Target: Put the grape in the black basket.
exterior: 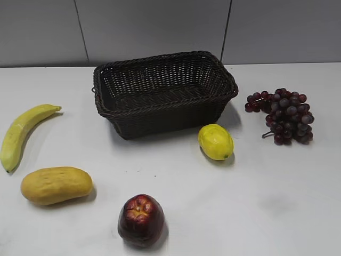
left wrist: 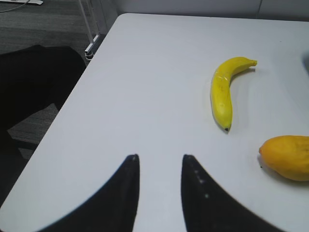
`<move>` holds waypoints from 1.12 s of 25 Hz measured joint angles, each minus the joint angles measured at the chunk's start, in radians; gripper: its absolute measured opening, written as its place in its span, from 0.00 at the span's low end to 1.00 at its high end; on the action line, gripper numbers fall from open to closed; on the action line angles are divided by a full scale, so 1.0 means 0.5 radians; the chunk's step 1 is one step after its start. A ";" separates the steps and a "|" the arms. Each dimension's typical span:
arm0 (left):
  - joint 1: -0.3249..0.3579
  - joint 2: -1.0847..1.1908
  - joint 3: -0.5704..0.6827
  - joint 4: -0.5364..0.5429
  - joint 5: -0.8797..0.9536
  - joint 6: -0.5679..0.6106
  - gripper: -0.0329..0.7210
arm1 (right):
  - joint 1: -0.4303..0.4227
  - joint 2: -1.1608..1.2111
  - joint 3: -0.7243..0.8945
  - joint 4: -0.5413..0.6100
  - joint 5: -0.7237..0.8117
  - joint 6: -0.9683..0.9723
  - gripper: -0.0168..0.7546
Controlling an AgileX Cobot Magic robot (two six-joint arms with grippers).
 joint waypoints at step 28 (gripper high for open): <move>0.000 0.000 0.000 0.000 0.000 0.000 0.36 | 0.000 1.162 -0.415 -0.014 -0.418 0.203 0.82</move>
